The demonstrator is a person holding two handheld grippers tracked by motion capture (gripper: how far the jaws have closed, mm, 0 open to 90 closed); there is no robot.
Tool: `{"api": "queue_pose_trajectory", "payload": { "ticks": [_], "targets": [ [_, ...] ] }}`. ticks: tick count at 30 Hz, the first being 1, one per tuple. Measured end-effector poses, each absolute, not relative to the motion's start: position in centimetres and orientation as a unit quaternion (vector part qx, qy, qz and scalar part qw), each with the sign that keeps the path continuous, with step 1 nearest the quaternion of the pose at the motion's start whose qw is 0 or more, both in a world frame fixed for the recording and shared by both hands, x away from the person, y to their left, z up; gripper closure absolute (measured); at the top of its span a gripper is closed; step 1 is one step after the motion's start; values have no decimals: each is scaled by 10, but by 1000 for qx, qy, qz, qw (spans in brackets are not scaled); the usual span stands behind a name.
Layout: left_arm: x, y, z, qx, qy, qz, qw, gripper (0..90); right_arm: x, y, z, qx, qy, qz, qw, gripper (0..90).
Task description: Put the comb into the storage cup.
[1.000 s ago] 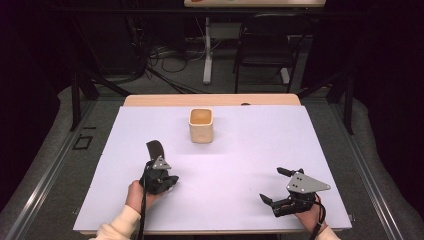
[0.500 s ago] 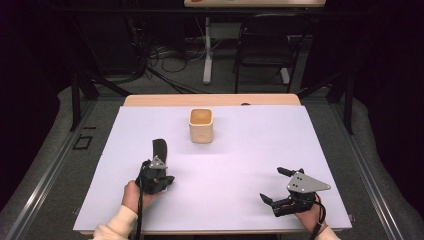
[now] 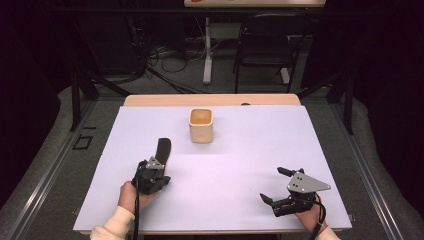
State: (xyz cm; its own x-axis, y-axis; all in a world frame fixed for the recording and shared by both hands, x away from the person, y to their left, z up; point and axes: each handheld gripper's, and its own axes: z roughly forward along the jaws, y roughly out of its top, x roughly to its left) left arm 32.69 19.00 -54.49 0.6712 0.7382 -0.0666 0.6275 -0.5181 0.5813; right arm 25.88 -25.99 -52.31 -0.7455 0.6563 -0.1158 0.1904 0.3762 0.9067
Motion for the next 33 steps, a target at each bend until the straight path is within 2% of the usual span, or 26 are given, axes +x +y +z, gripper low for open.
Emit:
{"api": "queue_pose_trajectory", "payload": {
  "ticks": [33],
  "targets": [
    [331, 214, -546, 854, 419, 115, 285, 900, 259, -260, -523, 267, 795, 491, 237, 1]
  ]
}}
